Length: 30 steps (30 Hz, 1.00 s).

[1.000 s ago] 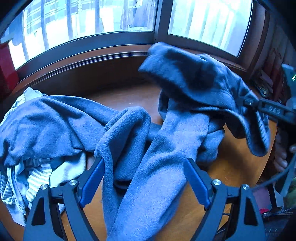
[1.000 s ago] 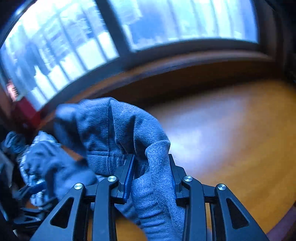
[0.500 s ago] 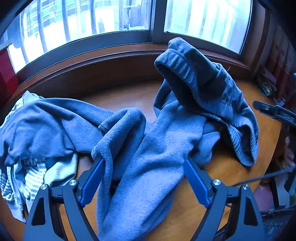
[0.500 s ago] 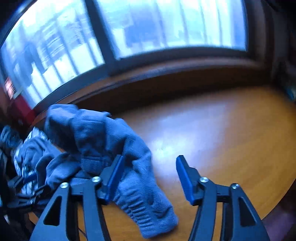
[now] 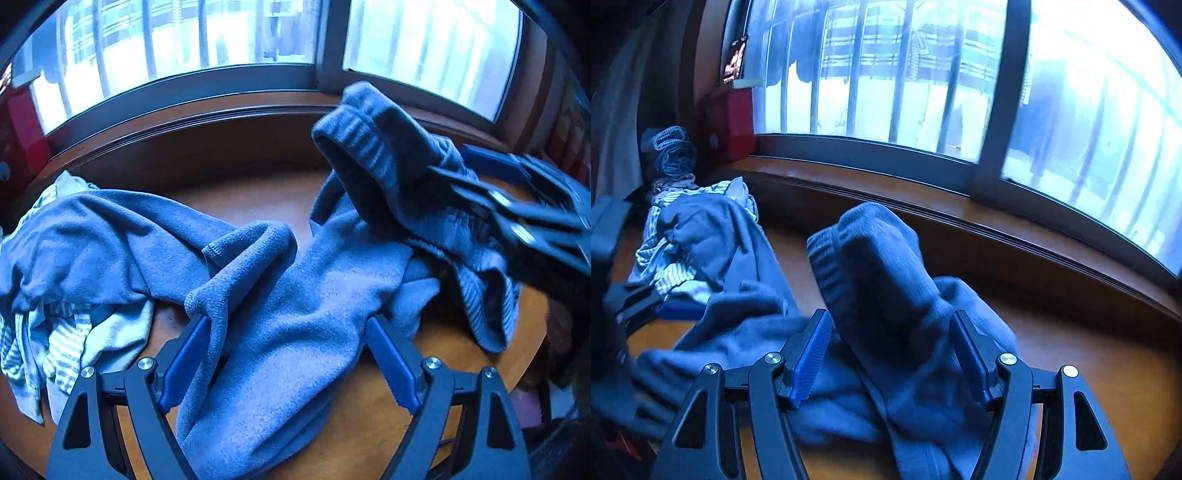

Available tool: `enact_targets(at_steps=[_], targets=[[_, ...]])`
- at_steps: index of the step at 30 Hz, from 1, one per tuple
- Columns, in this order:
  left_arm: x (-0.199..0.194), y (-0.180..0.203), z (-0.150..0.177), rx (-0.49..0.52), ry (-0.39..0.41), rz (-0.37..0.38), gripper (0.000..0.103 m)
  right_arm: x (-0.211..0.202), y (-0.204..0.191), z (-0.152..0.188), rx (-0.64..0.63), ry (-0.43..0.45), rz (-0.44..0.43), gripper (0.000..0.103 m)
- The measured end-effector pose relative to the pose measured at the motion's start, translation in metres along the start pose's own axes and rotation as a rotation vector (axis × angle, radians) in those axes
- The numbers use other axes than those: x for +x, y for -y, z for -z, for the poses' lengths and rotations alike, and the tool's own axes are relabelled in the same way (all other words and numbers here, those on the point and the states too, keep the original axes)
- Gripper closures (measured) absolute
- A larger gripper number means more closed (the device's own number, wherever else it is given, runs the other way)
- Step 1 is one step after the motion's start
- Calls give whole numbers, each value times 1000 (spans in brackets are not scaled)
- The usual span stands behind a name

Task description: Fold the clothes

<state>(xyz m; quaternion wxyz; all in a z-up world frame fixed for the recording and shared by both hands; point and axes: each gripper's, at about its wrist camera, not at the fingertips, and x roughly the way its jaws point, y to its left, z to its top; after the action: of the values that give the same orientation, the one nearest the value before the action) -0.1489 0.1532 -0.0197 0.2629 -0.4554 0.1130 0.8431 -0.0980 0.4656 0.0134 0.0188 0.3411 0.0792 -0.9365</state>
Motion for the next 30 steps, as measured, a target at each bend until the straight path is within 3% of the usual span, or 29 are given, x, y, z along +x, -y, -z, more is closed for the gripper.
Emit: enact_targets(at_steps=[9, 17, 23, 24, 25, 30], targets=[[33, -19, -13, 22, -37, 52, 17, 39, 8, 15, -19, -130, 103, 29], [28, -27, 12, 59, -31, 65, 17, 51, 25, 22, 77, -174, 92, 32], [24, -29, 18, 26, -26, 53, 17, 47, 33, 26, 99, -181, 75, 63], [20, -27, 23, 17, -23, 47, 17, 46, 35, 27, 102, -178, 69, 70], [17, -26, 26, 11, -16, 36, 17, 44, 37, 28, 101, -176, 83, 92], [25, -27, 22, -29, 2, -1, 19, 29, 67, 31, 170, -168, 29, 92]])
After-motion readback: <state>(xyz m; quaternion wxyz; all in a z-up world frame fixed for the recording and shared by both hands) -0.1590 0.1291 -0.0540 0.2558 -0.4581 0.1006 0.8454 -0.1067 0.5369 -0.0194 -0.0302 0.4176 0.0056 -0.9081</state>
